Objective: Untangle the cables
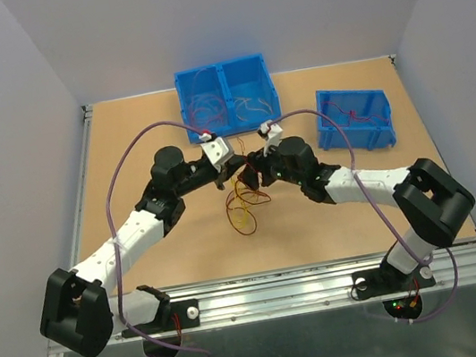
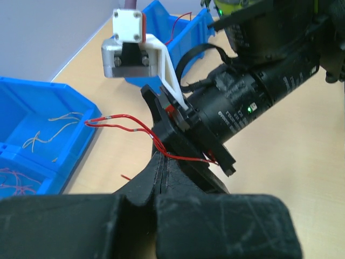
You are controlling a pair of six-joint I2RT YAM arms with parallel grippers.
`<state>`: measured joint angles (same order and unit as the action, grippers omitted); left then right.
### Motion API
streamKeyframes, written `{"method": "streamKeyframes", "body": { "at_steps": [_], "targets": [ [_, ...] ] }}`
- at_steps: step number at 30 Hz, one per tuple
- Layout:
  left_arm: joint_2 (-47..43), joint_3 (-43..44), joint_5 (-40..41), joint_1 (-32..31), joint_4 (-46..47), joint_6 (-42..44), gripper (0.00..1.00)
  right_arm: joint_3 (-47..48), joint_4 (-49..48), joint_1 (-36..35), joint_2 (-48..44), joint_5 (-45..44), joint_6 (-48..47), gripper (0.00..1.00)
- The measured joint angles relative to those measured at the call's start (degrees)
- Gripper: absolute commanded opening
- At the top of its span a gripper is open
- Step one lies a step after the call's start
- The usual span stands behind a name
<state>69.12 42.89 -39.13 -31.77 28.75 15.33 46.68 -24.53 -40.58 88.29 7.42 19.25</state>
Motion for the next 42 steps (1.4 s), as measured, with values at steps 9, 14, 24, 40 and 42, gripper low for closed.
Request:
{"method": "streamKeyframes", "body": {
  "at_steps": [9, 14, 24, 40, 42],
  "targets": [
    [-3.32, 7.67, 1.73, 0.00, -5.68, -2.91, 0.00, 1.92, 0.70, -1.81, 4.90, -1.42, -0.83, 0.67],
    [-3.85, 20.92, 1.68, 0.00, -11.32, -4.90, 0.00, 3.08, 0.70, -1.88, 5.99, -2.27, -0.92, 0.66],
    [1.01, 60.04, 10.29, -0.02, -19.96, -6.97, 0.00, 5.57, 3.23, -1.88, 12.48, -3.87, 0.02, 0.67],
    [-4.52, 26.67, 6.03, 0.00, -18.12, -4.33, 0.00, -1.03, 4.57, -1.86, -17.09, -25.77, 0.02, 0.82],
    [-6.32, 20.41, 4.20, 0.00, -17.49, -2.82, 0.00, -3.52, 3.48, -1.88, -20.09, -26.60, -0.26, 0.81]
  ]
}}
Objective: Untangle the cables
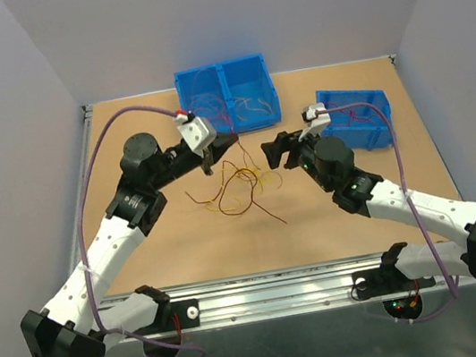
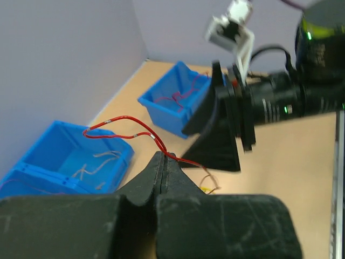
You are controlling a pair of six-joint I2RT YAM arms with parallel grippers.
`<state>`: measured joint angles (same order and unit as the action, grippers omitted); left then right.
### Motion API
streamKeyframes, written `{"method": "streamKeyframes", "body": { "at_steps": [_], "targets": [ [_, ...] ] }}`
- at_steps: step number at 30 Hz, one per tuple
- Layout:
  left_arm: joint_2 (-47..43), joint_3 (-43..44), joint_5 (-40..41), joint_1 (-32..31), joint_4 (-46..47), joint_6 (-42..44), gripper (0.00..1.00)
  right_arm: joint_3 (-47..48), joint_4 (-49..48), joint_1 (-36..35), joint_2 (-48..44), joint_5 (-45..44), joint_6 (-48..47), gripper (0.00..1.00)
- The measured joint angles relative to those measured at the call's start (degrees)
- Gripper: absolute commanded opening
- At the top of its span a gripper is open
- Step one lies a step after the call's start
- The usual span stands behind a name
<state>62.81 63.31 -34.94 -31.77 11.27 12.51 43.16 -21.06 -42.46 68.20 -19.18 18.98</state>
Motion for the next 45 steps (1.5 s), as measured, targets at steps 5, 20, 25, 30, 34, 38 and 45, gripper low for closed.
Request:
{"method": "streamKeyframes", "body": {
  "at_steps": [5, 20, 25, 30, 34, 38, 45],
  "targets": [
    [-7.80, -11.69, -5.22, 0.00, 5.03, 3.26, 0.00, -1.38, -1.03, 0.00, -0.28, 4.28, -1.75, 0.79],
    [-6.51, -16.11, -3.98, -0.02, 17.88, 2.58, 0.00, -0.46, -2.86, 0.00, 16.24, 25.66, -2.29, 0.71],
    [-4.76, -17.25, -1.95, -0.02, 18.97, 2.69, 0.00, -0.39, -3.39, 0.00, 15.43, 23.21, -0.15, 0.72],
    [-4.76, -19.50, 0.13, 0.00, 20.22, 3.08, 0.00, 0.09, -2.78, 0.00, 13.64, 18.16, 2.14, 0.72],
    [-4.76, -19.69, 0.83, -0.02, 20.72, 3.50, 0.00, 0.20, -2.21, 0.00, 12.35, 16.57, 2.75, 0.68],
    [-4.79, -19.74, 2.43, 0.00, 21.66, 3.65, 0.00, 0.63, -1.68, 0.00, 12.20, 17.81, 2.93, 0.62],
    [-4.76, -19.80, 5.09, -0.02, 22.62, 3.74, 0.00, 3.23, -1.46, 0.00, 15.65, 22.58, 3.32, 0.48]
  ]
}}
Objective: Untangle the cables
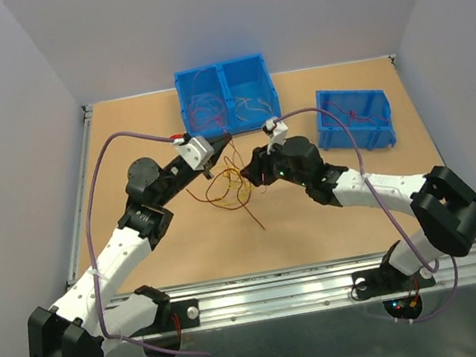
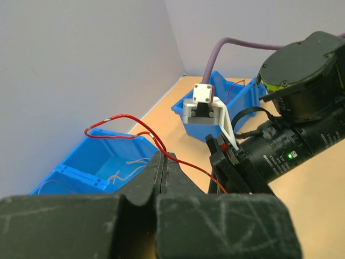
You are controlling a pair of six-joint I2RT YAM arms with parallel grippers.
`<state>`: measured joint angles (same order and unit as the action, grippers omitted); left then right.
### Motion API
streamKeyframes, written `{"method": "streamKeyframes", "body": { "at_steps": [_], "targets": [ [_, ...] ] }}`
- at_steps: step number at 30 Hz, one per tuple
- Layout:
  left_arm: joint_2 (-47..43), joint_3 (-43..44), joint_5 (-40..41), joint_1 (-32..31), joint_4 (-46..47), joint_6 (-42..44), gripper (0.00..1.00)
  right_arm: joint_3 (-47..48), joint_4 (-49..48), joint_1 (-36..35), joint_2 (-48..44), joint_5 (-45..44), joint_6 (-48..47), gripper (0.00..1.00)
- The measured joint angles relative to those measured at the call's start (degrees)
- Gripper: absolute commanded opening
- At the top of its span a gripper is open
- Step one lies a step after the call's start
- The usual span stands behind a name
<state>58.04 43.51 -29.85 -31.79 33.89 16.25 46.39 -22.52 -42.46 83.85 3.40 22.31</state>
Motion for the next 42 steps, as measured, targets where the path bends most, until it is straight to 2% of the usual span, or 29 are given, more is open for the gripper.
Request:
{"method": "streamKeyframes", "body": {
  "at_steps": [5, 8, 10, 15, 20, 24, 29, 33, 42],
  "targets": [
    [0.00, -0.04, 1.53, 0.00, 0.39, 0.00, 0.00, 0.09, 0.20, 0.00, 1.60, 2.27, 0.02, 0.41],
    [-0.02, -0.22, 2.05, 0.00, 0.66, -0.02, 0.00, 0.61, 0.28, 0.00, 2.60, 3.39, 0.15, 0.23],
    [-0.02, -0.48, 2.25, 0.00, 0.74, -0.02, 0.00, 0.87, 0.31, 0.00, 2.99, 3.78, 0.09, 0.20],
    [-0.04, -0.79, 2.89, 0.00, 0.87, -0.02, 0.00, 0.90, 0.31, 0.00, 2.99, 3.41, 0.42, 0.01],
    [-0.48, -0.81, 5.53, 0.02, 1.01, -0.24, 0.00, 1.36, 1.60, 0.00, 2.99, 0.90, 0.94, 0.01],
    [-3.28, -1.55, 13.18, 1.25, 1.36, -2.80, 0.00, 3.04, 3.54, 0.00, 3.85, -3.89, 2.01, 0.00],
    [-6.97, -2.14, 25.88, 10.01, 2.43, -10.32, 0.00, 3.37, 4.61, 0.28, 3.93, -11.63, 4.90, 0.01],
    [-7.17, -1.97, 31.98, 16.04, 1.33, -15.10, 0.00, 3.26, 5.40, 1.60, 2.27, -17.09, 7.61, 0.00],
    [-12.59, 5.18, 36.72, 32.41, -4.07, -21.59, 0.00, 0.46, 7.17, 4.66, -2.73, -24.92, 11.17, 0.00]
  ]
}}
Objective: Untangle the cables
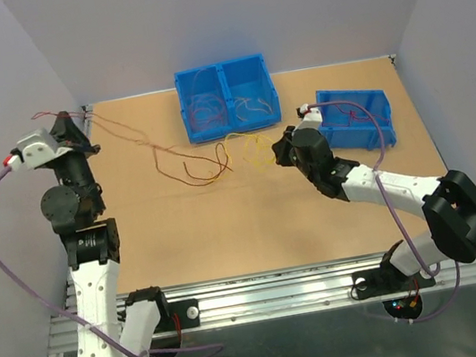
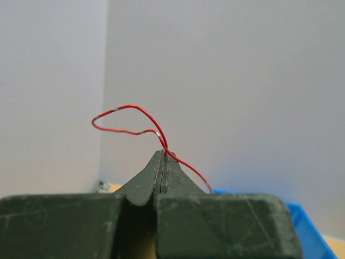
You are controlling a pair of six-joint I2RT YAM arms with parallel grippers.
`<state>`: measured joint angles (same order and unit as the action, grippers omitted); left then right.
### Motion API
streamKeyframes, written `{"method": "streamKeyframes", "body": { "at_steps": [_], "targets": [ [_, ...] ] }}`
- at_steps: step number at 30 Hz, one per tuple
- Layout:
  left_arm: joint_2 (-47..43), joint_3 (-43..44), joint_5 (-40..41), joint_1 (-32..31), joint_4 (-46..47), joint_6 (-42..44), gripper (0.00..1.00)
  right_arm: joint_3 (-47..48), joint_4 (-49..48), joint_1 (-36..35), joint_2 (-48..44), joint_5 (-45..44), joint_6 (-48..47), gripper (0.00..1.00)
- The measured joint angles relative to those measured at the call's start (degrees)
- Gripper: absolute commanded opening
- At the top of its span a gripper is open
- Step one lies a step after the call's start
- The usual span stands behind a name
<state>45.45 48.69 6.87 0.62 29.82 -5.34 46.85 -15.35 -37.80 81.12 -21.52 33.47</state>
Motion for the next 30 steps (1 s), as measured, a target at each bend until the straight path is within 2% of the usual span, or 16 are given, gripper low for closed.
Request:
{"method": "streamKeyframes", "body": {
  "at_steps": [5, 8, 9, 15, 18, 25, 30],
  "targets": [
    [-3.72, 2.21, 1.55, 3.67, 0.59, -1.55, 0.00, -0.04, 0.59, 0.00, -0.52, -0.46, -0.11, 0.01],
    [-4.85, 2.19, -0.13, 3.65, 1.73, -2.75, 0.00, -0.04, 0.70, 0.07, -1.18, 3.17, -2.19, 0.01],
    [-4.85, 2.19, -0.63, 3.65, 2.01, -3.04, 0.00, -0.04, 0.68, 0.07, -1.20, 4.37, -2.71, 0.04],
    [-3.74, -1.36, -10.38, 3.65, 4.70, -5.40, 0.00, -0.09, -1.81, 0.07, -1.20, 14.88, -5.86, 0.01],
    [-3.39, -3.96, -15.65, 3.65, 6.91, -6.64, 0.00, -0.09, -2.14, -0.04, -1.20, 16.61, -6.62, 0.01],
    [-1.05, -8.85, -22.03, 3.63, 12.37, -7.85, 0.00, -0.09, 0.76, -0.04, -4.66, 10.49, -6.75, 0.00],
    [6.21, -9.97, -27.23, 3.30, 19.02, -8.33, 0.00, -0.09, 3.39, -0.04, -16.39, 3.58, -7.63, 0.01]
  ]
}}
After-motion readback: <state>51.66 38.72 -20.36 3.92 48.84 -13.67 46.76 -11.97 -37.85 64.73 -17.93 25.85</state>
